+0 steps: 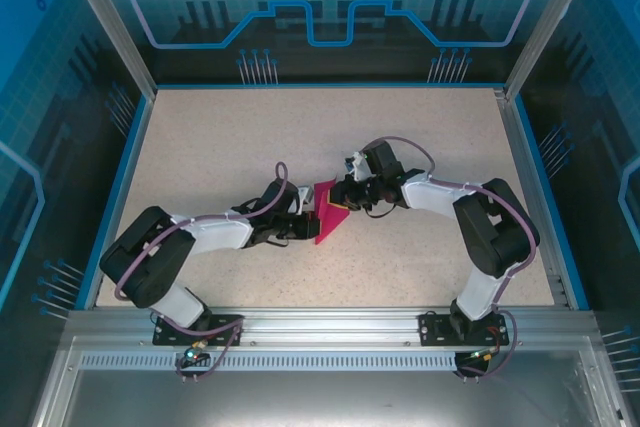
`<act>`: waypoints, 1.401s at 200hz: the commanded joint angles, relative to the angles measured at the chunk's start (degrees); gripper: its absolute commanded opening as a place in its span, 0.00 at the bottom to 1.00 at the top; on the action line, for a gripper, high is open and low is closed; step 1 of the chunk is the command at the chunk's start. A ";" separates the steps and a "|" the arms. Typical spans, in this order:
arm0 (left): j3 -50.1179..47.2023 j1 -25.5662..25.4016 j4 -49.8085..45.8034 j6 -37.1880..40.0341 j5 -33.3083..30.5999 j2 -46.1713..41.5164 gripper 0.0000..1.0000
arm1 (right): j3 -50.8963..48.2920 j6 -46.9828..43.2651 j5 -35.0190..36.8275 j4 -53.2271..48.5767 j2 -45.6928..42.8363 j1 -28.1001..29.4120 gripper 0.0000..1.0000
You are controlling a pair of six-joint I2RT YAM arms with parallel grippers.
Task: Fold a paper plane with a square sheet of paper (pick it up from the middle)
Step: Fourth fold the wing at the center of the table.
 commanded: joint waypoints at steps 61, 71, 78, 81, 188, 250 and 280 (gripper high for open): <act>-1.82 2.37 3.33 -4.48 4.28 3.28 0.05 | 2.57 0.56 -1.41 0.45 4.60 1.18 0.14; -1.33 2.66 2.88 -4.94 4.85 4.09 0.05 | 3.01 0.61 -1.78 0.47 5.13 1.25 0.14; -0.96 2.97 2.61 -5.16 5.53 4.98 0.05 | 3.33 0.57 -1.90 0.47 5.43 1.34 0.14; -0.90 3.11 2.69 -5.29 5.86 5.28 0.05 | 3.44 0.57 -1.97 0.46 5.55 1.41 0.14; -4.09 6.15 9.16 -11.20 9.28 5.17 0.04 | 5.36 1.14 -1.42 0.66 8.16 1.27 0.13; -3.99 6.79 8.16 -13.50 10.18 5.90 0.05 | 7.59 0.69 -3.52 0.32 10.36 1.61 0.13; -4.49 7.09 7.94 -15.95 9.14 6.18 0.04 | 8.39 1.24 -2.94 0.53 11.86 1.44 0.13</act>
